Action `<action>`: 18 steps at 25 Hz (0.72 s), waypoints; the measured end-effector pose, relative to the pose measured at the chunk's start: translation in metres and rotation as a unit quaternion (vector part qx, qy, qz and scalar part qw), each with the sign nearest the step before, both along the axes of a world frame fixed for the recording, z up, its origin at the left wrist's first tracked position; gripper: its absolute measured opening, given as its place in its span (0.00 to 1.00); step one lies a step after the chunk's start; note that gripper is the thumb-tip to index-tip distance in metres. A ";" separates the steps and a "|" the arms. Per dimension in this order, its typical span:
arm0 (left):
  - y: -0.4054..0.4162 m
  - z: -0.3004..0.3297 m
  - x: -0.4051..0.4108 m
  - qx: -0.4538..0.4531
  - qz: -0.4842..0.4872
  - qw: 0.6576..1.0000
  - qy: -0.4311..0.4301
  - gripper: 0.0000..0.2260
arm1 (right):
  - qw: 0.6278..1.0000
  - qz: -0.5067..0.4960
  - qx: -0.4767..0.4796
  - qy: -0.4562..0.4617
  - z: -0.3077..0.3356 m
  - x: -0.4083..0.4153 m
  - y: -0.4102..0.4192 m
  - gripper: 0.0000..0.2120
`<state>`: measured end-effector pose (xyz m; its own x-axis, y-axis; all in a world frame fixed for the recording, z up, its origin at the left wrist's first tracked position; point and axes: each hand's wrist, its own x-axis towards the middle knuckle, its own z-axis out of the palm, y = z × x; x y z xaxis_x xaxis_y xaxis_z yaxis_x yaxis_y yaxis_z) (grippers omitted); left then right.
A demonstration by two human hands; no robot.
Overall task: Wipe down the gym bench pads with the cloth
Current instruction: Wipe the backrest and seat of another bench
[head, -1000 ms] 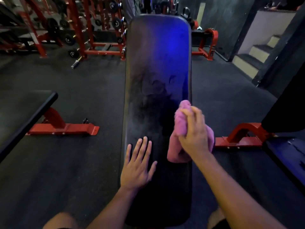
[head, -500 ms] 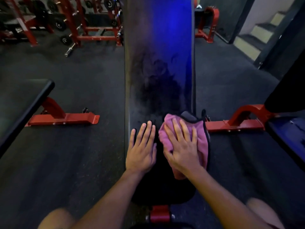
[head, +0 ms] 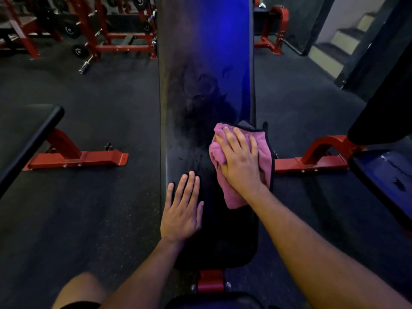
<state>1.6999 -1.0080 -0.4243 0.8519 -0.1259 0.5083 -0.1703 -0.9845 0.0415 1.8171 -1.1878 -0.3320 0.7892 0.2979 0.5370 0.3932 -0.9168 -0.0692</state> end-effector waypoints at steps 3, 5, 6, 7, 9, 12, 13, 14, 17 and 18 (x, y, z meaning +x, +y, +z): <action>0.000 -0.002 0.002 -0.002 0.002 1.000 -0.007 0.28 | 1.000 -0.003 0.019 0.003 -0.003 -0.006 0.000 0.28; -0.001 -0.001 0.001 -0.004 0.005 1.000 -0.007 0.28 | 1.000 0.001 0.021 0.008 -0.025 -0.043 -0.004 0.29; -0.001 -0.002 0.001 -0.006 0.002 1.000 -0.009 0.28 | 1.000 0.015 0.016 0.016 -0.042 -0.066 -0.008 0.31; 0.000 -0.002 0.001 -0.008 0.000 1.000 -0.010 0.28 | 0.999 0.039 0.003 0.022 -0.057 -0.087 -0.012 0.32; 0.000 -0.002 0.001 -0.010 -0.002 1.000 -0.009 0.28 | 0.996 0.084 -0.020 0.013 -0.072 -0.103 -0.022 0.33; -0.001 -0.003 0.001 -0.015 -0.006 1.000 -0.011 0.28 | 0.994 0.105 -0.040 -0.011 -0.054 -0.066 -0.022 0.31; 0.000 -0.003 0.002 -0.013 -0.006 1.000 -0.013 0.28 | 0.995 0.095 -0.038 -0.018 -0.040 -0.048 -0.017 0.31; 0.001 -0.003 0.003 -0.010 -0.002 1.000 -0.015 0.28 | 0.996 0.079 -0.031 -0.020 -0.026 -0.030 -0.012 0.31; 0.000 -0.001 0.001 -0.007 0.000 1.000 -0.014 0.28 | 0.999 0.027 -0.003 -0.027 -0.004 -0.007 -0.005 0.29; 0.000 -0.001 0.000 -0.005 0.000 1.000 -0.014 0.28 | 0.999 0.013 0.007 -0.030 -0.005 -0.007 -0.003 0.29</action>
<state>1.7003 -1.0084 -0.4253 0.8376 -0.1202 0.5329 -0.1710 -0.9842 0.0468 1.8097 -1.1912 -0.3367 0.7474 0.3096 0.5878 0.4203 -0.9056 -0.0573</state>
